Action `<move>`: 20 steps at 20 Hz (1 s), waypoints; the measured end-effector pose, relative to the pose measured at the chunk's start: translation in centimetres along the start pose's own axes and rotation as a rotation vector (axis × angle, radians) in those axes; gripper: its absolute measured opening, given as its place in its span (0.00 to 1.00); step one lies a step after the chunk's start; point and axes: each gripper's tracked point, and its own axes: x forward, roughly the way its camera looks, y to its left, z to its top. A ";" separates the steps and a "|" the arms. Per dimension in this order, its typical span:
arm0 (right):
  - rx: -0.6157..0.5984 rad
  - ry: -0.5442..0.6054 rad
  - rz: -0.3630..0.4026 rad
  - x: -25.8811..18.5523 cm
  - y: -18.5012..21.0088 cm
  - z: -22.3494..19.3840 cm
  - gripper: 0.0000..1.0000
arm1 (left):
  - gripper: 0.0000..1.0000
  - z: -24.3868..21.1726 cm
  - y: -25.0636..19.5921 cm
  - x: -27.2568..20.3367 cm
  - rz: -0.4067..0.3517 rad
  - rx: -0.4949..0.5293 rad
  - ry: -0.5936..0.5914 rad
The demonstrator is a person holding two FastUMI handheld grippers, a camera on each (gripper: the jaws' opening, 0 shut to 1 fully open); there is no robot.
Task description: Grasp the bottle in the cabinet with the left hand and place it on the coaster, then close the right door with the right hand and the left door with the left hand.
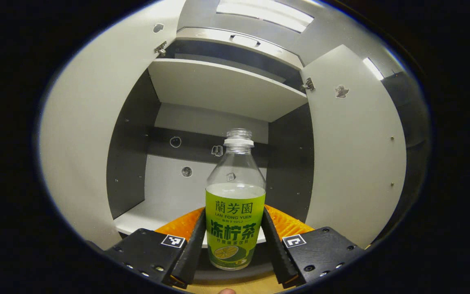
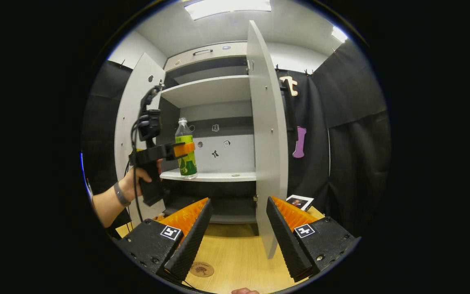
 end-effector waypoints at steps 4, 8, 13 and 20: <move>-0.008 -0.076 0.047 -0.3 1.5 2.6 0.83 | 0.71 -4.0 -0.2 -4.2 0.034 0.033 0.035; -0.015 -0.097 0.070 -0.6 1.8 3.6 0.83 | 0.71 -11.0 -2.7 -8.1 0.013 0.015 0.096; -0.024 -0.113 0.040 0.1 1.3 4.0 0.83 | 0.72 -22.0 -4.4 -12.1 0.051 0.136 0.224; -0.080 -0.059 0.047 0.5 2.1 2.9 0.83 | 0.72 -29.1 -6.9 -16.1 0.027 0.135 0.285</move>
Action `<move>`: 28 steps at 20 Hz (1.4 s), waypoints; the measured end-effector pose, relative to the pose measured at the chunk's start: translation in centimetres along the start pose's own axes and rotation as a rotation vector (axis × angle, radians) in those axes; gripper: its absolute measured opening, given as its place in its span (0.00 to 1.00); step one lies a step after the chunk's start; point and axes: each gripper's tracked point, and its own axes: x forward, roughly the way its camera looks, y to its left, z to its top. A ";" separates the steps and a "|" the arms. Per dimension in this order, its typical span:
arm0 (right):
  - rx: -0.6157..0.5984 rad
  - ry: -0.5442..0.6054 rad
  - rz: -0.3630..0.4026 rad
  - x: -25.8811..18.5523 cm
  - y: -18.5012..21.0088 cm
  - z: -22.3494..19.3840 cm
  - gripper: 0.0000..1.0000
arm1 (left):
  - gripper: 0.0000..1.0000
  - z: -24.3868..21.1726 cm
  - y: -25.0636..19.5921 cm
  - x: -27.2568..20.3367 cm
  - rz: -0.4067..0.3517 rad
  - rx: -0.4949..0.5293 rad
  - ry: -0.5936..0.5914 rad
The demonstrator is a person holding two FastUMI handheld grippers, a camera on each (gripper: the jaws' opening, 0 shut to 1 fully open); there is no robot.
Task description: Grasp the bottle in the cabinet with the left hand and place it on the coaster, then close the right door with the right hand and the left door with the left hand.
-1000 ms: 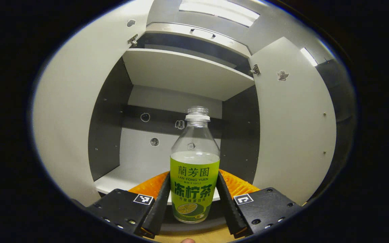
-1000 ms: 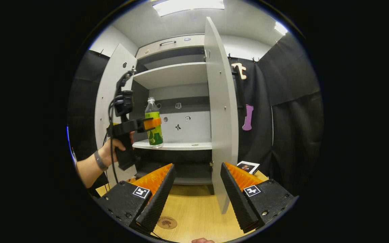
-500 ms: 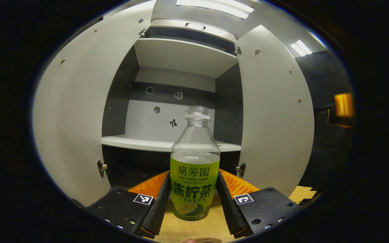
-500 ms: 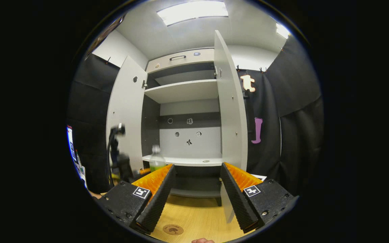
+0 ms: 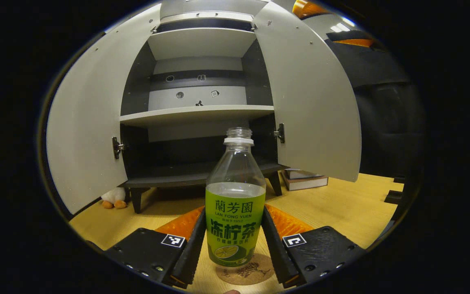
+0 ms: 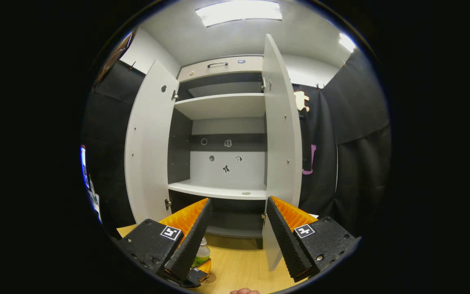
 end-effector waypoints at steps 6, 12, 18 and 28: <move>0.006 0.027 -0.008 -0.5 -0.2 -0.9 0.83 | 0.72 -1.0 -0.4 -0.5 0.003 -0.058 -0.006; 0.003 0.038 -0.010 -0.3 0.0 -1.1 0.83 | 0.73 -1.3 -0.2 -0.9 0.010 -0.073 0.011; -0.017 0.039 0.004 0.2 0.6 -1.1 0.83 | 0.73 -1.4 -0.3 -1.7 -0.012 -0.083 -0.001; -0.008 0.050 0.009 0.6 0.5 -1.2 0.83 | 0.96 -0.6 0.1 -1.9 -0.022 -0.117 -0.011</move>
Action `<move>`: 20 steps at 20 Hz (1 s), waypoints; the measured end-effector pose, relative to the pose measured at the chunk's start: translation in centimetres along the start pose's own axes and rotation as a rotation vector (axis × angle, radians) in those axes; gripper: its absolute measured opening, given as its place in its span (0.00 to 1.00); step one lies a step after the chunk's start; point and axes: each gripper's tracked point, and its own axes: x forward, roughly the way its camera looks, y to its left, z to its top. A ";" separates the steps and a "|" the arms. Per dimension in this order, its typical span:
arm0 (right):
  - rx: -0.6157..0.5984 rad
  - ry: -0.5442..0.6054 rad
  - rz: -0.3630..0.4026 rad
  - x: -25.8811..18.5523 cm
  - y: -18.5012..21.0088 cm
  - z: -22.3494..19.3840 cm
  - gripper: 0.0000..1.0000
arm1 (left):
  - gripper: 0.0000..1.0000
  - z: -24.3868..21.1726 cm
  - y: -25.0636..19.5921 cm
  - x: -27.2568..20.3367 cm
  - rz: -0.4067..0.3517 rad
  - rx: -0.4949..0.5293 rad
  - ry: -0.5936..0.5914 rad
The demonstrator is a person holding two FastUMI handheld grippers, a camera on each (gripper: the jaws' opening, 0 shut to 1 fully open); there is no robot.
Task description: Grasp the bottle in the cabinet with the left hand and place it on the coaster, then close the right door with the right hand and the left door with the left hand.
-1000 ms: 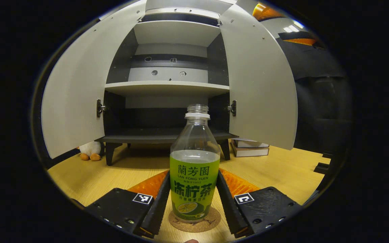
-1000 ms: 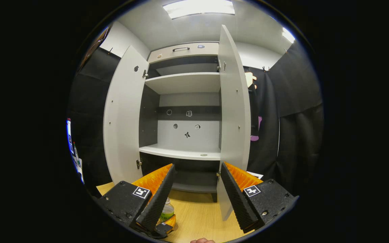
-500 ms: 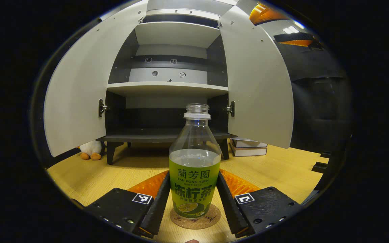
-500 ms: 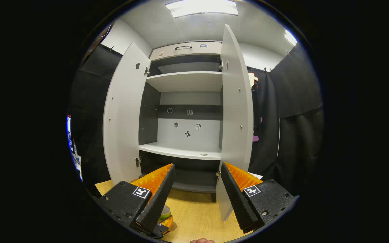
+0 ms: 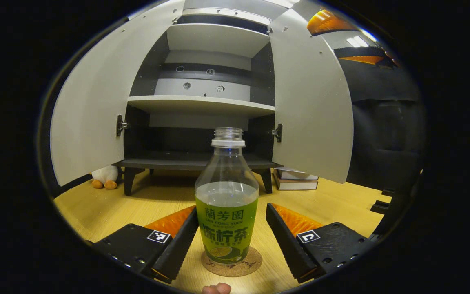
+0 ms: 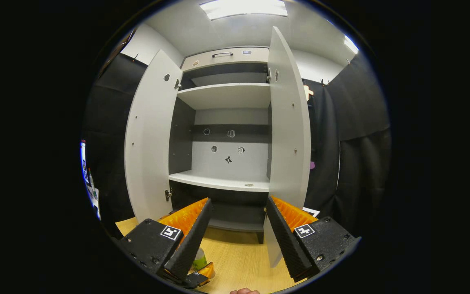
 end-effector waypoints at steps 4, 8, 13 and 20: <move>-0.010 -0.011 -0.014 -0.3 -0.6 0.0 0.83 | 0.97 3.7 1.9 -1.9 0.038 -0.014 -0.053; 0.009 -0.006 -0.022 -0.4 -0.9 -0.6 0.83 | 0.95 10.7 2.7 -4.6 0.032 -0.002 -0.162; 0.019 -0.029 -0.020 -0.5 -0.8 -0.6 0.83 | 0.95 18.1 3.0 -6.7 0.014 -0.053 -0.229; 0.077 -0.032 -0.028 -1.0 -1.2 -1.5 0.83 | 0.95 20.8 3.6 -8.1 0.051 -0.035 -0.187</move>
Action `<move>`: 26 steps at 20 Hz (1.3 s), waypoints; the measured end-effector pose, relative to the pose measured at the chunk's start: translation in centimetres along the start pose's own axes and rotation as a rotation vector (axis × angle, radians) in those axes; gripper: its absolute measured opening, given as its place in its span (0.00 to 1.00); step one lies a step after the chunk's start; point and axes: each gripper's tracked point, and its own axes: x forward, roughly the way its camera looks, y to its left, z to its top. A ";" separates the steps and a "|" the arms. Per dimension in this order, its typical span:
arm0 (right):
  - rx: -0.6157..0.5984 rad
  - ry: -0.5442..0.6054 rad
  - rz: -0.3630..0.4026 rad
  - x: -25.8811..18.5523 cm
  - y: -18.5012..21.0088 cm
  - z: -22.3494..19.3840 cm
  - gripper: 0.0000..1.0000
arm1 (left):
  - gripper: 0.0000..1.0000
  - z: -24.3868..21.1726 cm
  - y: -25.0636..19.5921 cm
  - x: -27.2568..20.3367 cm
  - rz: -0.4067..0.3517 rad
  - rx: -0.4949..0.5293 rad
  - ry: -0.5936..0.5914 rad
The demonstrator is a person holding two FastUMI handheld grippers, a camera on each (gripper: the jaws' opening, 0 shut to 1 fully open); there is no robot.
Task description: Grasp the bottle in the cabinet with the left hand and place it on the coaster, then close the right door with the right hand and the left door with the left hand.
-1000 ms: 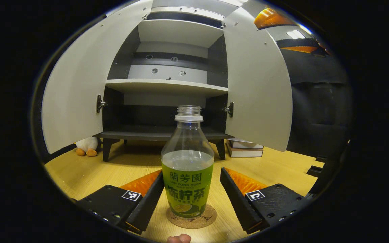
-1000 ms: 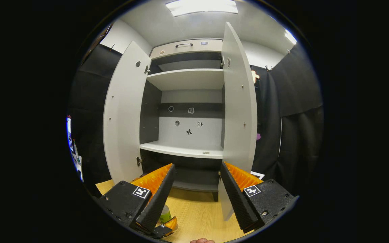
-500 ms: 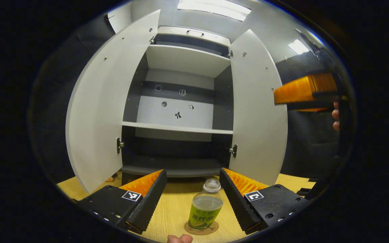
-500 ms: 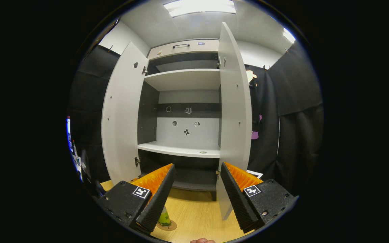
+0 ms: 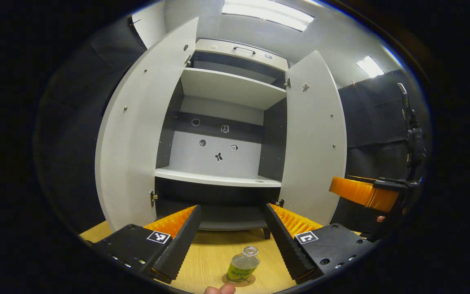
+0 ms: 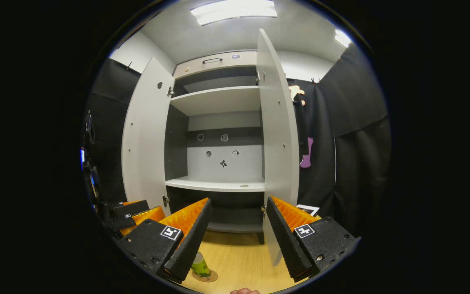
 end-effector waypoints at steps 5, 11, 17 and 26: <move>-0.034 0.000 -0.053 -0.3 -3.5 2.9 0.83 | 0.95 -0.7 0.1 0.1 0.029 0.015 0.014; 0.001 -0.045 -0.206 0.2 -11.7 11.4 0.83 | 0.95 -1.3 -0.4 0.5 0.019 0.027 0.025; 0.040 -0.064 -0.274 4.2 -18.3 13.6 0.83 | 0.95 -1.3 -0.3 0.6 0.023 0.022 0.024; -0.016 -0.063 -0.283 6.8 -19.1 14.0 0.83 | 0.95 -2.4 0.9 0.7 0.073 0.002 0.055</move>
